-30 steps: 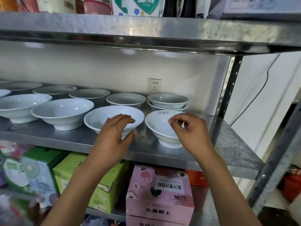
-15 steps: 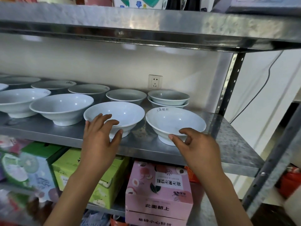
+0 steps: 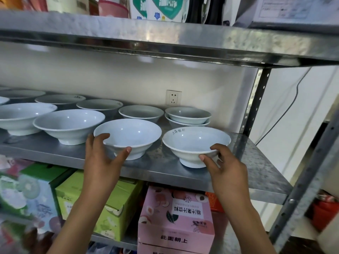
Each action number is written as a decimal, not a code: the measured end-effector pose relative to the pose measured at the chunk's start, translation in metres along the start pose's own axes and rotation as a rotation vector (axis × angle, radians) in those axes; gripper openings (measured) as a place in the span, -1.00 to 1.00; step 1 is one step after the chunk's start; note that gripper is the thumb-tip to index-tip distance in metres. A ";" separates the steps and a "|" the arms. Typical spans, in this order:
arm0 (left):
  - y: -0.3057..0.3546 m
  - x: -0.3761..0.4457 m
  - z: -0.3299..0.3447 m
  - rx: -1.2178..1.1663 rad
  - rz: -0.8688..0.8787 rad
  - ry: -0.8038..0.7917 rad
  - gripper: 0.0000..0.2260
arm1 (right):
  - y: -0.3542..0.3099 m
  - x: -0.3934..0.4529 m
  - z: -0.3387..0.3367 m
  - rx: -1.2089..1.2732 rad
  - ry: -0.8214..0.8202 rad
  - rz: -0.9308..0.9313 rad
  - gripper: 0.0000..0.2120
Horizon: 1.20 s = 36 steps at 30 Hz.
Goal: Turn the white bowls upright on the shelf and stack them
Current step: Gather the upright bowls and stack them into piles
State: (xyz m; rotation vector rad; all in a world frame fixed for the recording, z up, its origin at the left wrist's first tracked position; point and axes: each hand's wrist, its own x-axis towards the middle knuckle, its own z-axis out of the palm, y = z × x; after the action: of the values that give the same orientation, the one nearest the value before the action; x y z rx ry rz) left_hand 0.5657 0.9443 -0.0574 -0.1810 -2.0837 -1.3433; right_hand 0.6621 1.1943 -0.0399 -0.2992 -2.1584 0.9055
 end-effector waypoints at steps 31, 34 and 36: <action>-0.023 0.011 0.006 -0.268 -0.112 -0.041 -0.64 | 0.034 0.158 0.082 0.038 0.205 -0.120 -0.69; -0.023 0.011 0.007 -0.280 -0.093 -0.027 -0.66 | 0.036 0.158 0.091 -0.001 0.204 -0.120 -0.68; -0.024 0.010 0.008 -0.289 -0.072 -0.021 -0.68 | 0.041 0.158 0.099 -0.027 0.204 -0.141 -0.67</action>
State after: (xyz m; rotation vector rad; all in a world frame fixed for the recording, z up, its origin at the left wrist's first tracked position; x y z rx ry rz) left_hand 0.5438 0.9376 -0.0718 -0.2445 -1.9201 -1.6901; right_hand 0.4798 1.2476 -0.0248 -0.2388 -1.9777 0.7338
